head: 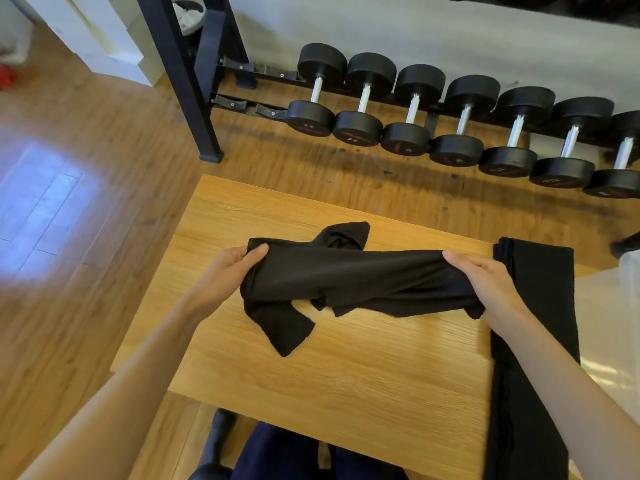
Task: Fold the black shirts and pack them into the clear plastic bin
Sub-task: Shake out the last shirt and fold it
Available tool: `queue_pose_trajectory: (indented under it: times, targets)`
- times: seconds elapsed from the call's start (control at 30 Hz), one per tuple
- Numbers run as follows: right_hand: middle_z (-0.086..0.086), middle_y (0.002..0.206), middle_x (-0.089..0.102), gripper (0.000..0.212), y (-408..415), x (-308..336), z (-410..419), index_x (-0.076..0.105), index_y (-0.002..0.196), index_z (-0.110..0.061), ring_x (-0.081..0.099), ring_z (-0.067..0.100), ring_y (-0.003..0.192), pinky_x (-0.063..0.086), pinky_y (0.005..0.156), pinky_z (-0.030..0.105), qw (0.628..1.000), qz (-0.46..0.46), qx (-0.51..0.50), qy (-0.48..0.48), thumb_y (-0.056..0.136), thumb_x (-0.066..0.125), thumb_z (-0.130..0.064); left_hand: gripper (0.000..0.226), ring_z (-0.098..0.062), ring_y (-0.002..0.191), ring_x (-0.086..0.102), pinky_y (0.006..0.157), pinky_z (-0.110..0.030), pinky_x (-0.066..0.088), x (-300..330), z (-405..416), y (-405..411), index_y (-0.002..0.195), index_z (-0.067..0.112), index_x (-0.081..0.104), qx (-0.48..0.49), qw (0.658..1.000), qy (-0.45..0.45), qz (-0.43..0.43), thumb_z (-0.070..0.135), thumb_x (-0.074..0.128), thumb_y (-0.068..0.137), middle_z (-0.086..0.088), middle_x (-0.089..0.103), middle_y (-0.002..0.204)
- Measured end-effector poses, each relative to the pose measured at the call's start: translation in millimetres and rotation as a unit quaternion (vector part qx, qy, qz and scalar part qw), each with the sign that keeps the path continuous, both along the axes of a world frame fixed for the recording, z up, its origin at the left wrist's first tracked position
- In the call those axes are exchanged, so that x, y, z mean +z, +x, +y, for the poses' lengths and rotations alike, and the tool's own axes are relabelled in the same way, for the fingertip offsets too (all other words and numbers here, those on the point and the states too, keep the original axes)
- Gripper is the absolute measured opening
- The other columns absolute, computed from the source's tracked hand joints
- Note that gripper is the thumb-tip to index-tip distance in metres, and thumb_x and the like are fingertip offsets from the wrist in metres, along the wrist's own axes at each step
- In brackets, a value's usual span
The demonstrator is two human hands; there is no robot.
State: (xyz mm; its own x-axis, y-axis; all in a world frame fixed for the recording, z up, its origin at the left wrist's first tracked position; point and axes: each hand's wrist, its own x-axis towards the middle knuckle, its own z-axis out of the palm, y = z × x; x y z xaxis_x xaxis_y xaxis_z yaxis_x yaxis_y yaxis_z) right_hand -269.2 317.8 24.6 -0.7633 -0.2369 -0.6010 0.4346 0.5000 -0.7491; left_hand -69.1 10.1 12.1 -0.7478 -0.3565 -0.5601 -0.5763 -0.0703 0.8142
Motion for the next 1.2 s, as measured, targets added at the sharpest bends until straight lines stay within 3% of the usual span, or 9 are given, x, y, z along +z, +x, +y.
queue_pose_trajectory:
  times: [0.1,0.37,0.47,0.6,0.7,0.83,0.97,1.07,1.2]
  targets:
    - [-0.003,0.087,0.075,0.011,0,0,6,0.075,0.084,-0.028,0.066,0.025,0.099,0.048,0.095,0.042,0.999,-0.023,0.030,0.005,0.088,0.067,-0.035,0.032,-0.002,0.068,0.066,0.058,-0.012,0.047,11,10,11,0.096,0.013,0.065,0.001,0.999,0.042,0.021,0.032,0.040,0.101,0.010,0.070,0.073]
    - [-0.005,0.094,0.076,0.023,-1,6,11,0.077,0.097,-0.023,0.067,0.016,0.098,0.047,0.094,0.032,0.986,-0.074,0.146,0.027,0.086,0.065,-0.040,0.066,-0.011,0.073,0.068,0.057,-0.016,0.050,19,2,40,0.085,0.018,0.074,0.010,0.992,0.124,0.036,0.075,0.076,0.051,-0.004,0.071,0.085]
    - [-0.008,0.094,0.074,0.021,-1,3,2,0.077,0.095,-0.025,0.064,0.010,0.098,0.044,0.089,0.026,0.987,-0.031,0.154,0.035,0.088,0.064,-0.041,0.074,-0.014,0.086,0.069,0.065,-0.016,0.052,10,-10,42,0.101,0.014,0.070,0.057,0.995,0.074,0.022,0.076,0.070,0.061,-0.003,0.074,0.094]
    - [-0.003,0.090,0.073,0.014,-3,0,-16,0.075,0.092,-0.019,0.065,0.012,0.090,0.044,0.071,0.021,0.986,0.008,0.160,0.037,0.090,0.066,-0.030,0.036,-0.010,0.089,0.068,0.071,-0.020,0.050,-14,-31,41,0.102,0.013,0.068,0.127,0.992,-0.014,-0.014,0.042,0.046,0.098,0.003,0.075,0.089]
    - [-0.005,0.082,0.074,0.011,-4,-7,-30,0.075,0.088,-0.021,0.066,0.011,0.085,0.045,0.070,0.023,0.987,0.036,0.153,0.047,0.089,0.068,-0.029,0.034,-0.015,0.090,0.067,0.072,-0.025,0.049,-30,-45,39,0.099,0.014,0.068,0.136,0.989,-0.045,-0.044,0.038,0.045,0.101,0.000,0.072,0.089]
    - [-0.004,0.078,0.073,0.011,-2,-9,-50,0.073,0.087,-0.018,0.066,0.002,0.073,0.045,0.061,0.012,0.989,0.042,0.140,0.024,0.089,0.067,-0.026,0.030,-0.010,0.090,0.062,0.072,-0.019,0.046,-36,-49,29,0.108,0.012,0.066,0.102,0.986,-0.107,-0.073,0.031,0.045,0.103,0.003,0.068,0.095]
    - [-0.006,0.082,0.074,0.006,5,-6,-73,0.073,0.091,-0.022,0.067,0.001,0.075,0.047,0.062,0.010,0.984,0.054,0.167,-0.002,0.088,0.069,-0.026,0.040,-0.019,0.105,0.061,0.083,-0.030,0.048,-40,-50,14,0.128,0.012,0.059,0.064,0.948,-0.267,-0.158,0.037,0.054,0.097,-0.003,0.064,0.118]
    - [-0.010,0.094,0.071,0.021,13,-2,-84,0.067,0.105,-0.030,0.066,0.000,0.084,0.047,0.072,0.014,0.970,0.078,0.231,-0.009,0.086,0.072,-0.022,0.038,-0.016,0.118,0.055,0.094,-0.028,0.043,-32,-29,-6,0.130,0.018,0.058,0.003,0.943,-0.327,-0.061,0.031,0.060,0.094,0.002,0.057,0.129]
    - [-0.004,0.098,0.067,0.039,26,5,-93,0.060,0.115,-0.030,0.064,0.004,0.085,0.052,0.075,0.018,0.959,0.093,0.266,-0.041,0.084,0.072,-0.011,0.041,0.005,0.129,0.042,0.110,-0.017,0.032,-4,29,-46,0.134,0.027,0.054,-0.137,0.960,-0.206,0.128,0.016,0.058,0.096,0.015,0.054,0.136]
